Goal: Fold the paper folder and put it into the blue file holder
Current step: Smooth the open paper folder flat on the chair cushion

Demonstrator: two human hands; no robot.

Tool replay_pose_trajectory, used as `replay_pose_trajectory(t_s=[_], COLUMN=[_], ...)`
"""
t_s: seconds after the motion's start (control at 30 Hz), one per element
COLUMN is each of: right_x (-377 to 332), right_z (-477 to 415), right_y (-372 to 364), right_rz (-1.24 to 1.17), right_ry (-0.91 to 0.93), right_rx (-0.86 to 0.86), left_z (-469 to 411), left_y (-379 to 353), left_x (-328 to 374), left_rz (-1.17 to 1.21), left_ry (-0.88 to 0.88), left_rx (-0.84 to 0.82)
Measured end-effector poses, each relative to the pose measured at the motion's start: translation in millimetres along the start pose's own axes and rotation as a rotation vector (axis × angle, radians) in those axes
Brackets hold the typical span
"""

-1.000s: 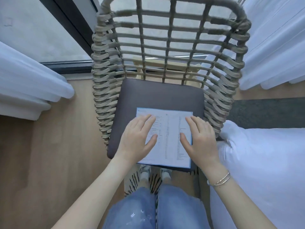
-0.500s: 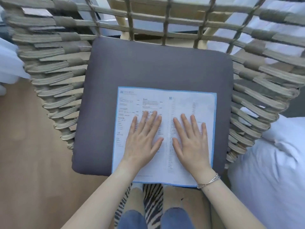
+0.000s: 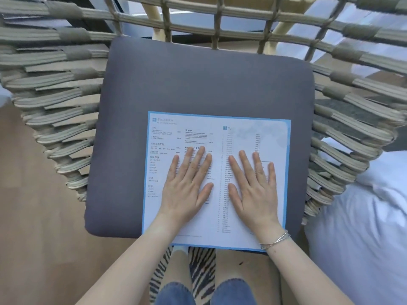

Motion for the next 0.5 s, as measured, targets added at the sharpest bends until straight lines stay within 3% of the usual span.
replay_pose_trajectory(t_s=[0.5], right_x=[1], right_z=[-68], right_y=[0], right_rz=[0.003], right_ry=[-0.033], right_rx=[0.037], left_z=[-57], left_y=[15], left_x=[-36], left_rz=[-0.041], left_ry=[0.003], left_rx=[-0.024])
Point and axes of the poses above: each hand's wrist, its own z-axis away from the middle knuckle, its own y-axis out of the back of the hand, x = y × z, the point moved 7 cm from there along -z, towards the middle knuckle, and after that the axes turned 6 degrees about y, right-handed, at the moved point
